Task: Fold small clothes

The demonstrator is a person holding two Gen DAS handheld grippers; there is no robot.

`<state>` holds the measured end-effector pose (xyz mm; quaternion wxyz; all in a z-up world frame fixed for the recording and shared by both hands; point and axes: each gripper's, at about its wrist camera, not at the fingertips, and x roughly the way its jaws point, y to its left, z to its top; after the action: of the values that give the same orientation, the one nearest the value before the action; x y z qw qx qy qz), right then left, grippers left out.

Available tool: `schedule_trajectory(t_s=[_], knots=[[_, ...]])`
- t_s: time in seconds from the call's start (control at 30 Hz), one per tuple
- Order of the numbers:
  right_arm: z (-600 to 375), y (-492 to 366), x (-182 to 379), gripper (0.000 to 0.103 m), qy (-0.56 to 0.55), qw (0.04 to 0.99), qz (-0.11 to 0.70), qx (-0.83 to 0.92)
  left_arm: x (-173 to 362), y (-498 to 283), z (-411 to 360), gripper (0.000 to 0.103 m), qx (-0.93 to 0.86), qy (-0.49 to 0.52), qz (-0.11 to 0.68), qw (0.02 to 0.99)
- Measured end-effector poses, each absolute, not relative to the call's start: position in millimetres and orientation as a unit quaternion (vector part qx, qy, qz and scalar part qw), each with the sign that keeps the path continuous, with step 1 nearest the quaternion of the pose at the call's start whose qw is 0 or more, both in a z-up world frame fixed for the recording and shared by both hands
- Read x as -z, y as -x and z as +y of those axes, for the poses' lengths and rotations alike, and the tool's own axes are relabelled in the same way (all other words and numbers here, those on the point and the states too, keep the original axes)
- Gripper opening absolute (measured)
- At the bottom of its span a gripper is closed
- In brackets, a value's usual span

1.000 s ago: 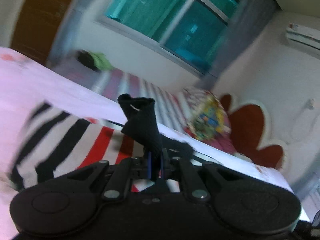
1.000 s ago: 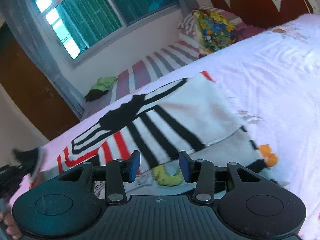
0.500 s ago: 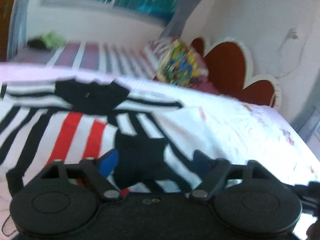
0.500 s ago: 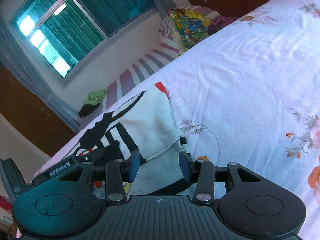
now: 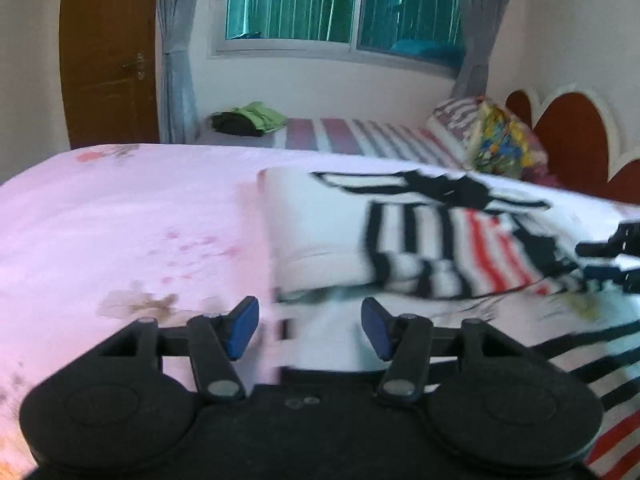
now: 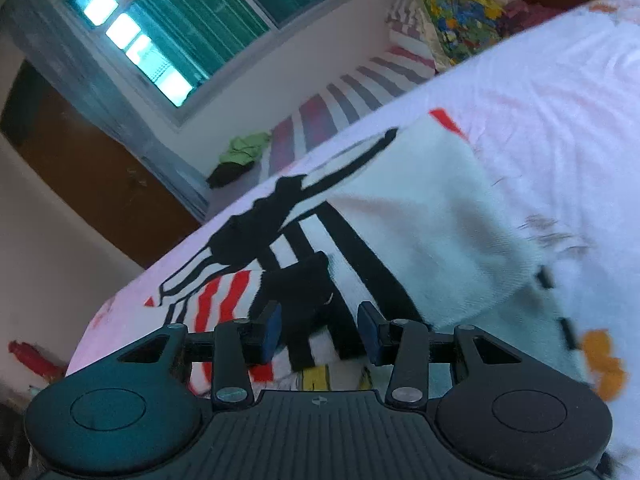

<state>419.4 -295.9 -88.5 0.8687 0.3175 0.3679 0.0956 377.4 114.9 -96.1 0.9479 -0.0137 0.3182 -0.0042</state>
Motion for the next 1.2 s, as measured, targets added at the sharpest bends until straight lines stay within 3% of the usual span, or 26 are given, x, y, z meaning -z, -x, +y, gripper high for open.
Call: schedule_trajectory(t_s=[0.17, 0.2, 0.23, 0.27, 0.43, 0.67, 0.8, 0.9, 1.07, 1.2], knots=[[-270, -434, 92, 0.042, -0.261, 0.88, 0.378, -0.119, 110, -403, 114, 0.05, 0.027, -0.003, 0.341, 0.94], [-266, -435, 91, 0.038, -0.252, 0.882, 0.379, -0.119, 112, -407, 110, 0.047, 0.036, -0.008, 0.338, 0.94], [-262, -436, 91, 0.027, -0.237, 0.886, 0.381, -0.117, 112, -408, 107, 0.045, 0.033, -0.026, 0.329, 0.944], [-259, -438, 92, 0.009, -0.225, 0.887, 0.386, -0.116, 112, -411, 106, 0.045, 0.024, -0.035, 0.322, 0.946], [-256, -437, 87, 0.007, -0.203, 0.899, 0.372, -0.114, 117, -419, 122, 0.022, 0.025, 0.0, 0.336, 0.941], [-261, -430, 52, 0.007, -0.165, 0.926, 0.316, -0.122, 120, -422, 125, 0.019, 0.039, 0.012, 0.344, 0.938], [-267, -434, 70, 0.007, -0.165, 0.918, 0.346, -0.106, 122, -423, 125, 0.019, 0.044, -0.002, 0.353, 0.934], [-265, -439, 94, 0.007, -0.162, 0.899, 0.396, -0.099, 120, -422, 130, 0.024, 0.057, -0.002, 0.366, 0.929], [-277, -421, 67, 0.008, -0.175, 0.923, 0.337, -0.071, 88, -393, 143, 0.035, 0.086, 0.027, 0.317, 0.944], [-245, -429, 64, 0.008, -0.12, 0.928, 0.337, -0.102, 85, -416, 120, 0.068, 0.104, 0.047, 0.3, 0.947]])
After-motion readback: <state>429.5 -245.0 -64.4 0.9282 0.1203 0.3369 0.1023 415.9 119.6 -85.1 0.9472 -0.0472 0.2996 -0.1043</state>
